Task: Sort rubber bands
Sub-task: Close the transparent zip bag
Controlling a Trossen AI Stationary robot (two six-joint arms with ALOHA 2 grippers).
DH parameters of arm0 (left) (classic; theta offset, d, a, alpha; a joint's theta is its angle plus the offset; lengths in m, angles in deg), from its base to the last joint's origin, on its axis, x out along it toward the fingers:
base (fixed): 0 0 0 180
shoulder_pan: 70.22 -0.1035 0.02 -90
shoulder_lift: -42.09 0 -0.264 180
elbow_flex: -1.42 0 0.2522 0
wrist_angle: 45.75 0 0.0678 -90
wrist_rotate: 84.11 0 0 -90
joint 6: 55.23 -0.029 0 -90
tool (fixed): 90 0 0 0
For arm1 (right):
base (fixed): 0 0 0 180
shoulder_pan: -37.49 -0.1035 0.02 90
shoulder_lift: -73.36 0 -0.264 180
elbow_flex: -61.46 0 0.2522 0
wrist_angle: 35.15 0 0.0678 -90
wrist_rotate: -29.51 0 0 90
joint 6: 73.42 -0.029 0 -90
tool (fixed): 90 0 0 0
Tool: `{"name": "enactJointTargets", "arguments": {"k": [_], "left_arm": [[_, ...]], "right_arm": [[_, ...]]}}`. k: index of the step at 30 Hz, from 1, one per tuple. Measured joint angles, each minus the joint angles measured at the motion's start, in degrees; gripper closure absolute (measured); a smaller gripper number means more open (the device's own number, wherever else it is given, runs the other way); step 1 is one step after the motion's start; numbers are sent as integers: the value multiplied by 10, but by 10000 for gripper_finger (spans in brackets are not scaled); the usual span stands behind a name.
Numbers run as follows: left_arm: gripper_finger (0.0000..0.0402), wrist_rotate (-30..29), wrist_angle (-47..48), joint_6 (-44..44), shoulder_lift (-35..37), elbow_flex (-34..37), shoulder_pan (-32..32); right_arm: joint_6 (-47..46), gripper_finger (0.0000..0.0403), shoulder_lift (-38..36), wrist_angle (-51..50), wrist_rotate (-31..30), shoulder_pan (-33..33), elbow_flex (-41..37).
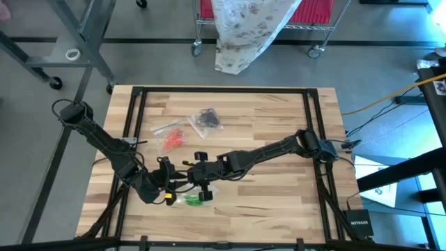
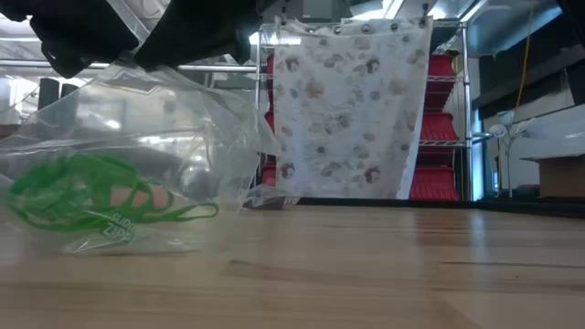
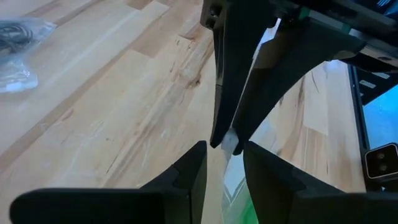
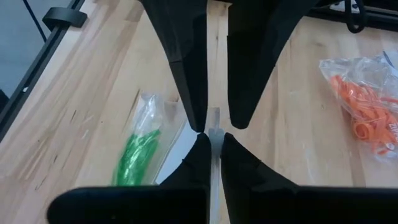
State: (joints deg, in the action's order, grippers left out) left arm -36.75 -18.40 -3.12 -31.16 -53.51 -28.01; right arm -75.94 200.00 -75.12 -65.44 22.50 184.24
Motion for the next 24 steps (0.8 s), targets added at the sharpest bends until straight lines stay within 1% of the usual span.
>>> {"name": "enactJointTargets", "arguments": {"k": [5,24], "left_arm": [[304,-1,6,0,0,0,-1],[304,-7,8,0,0,0,-1]], "right_arm": [[0,378,0,0,0,0,0],[-6,373,0,-1,0,0,0]]}}
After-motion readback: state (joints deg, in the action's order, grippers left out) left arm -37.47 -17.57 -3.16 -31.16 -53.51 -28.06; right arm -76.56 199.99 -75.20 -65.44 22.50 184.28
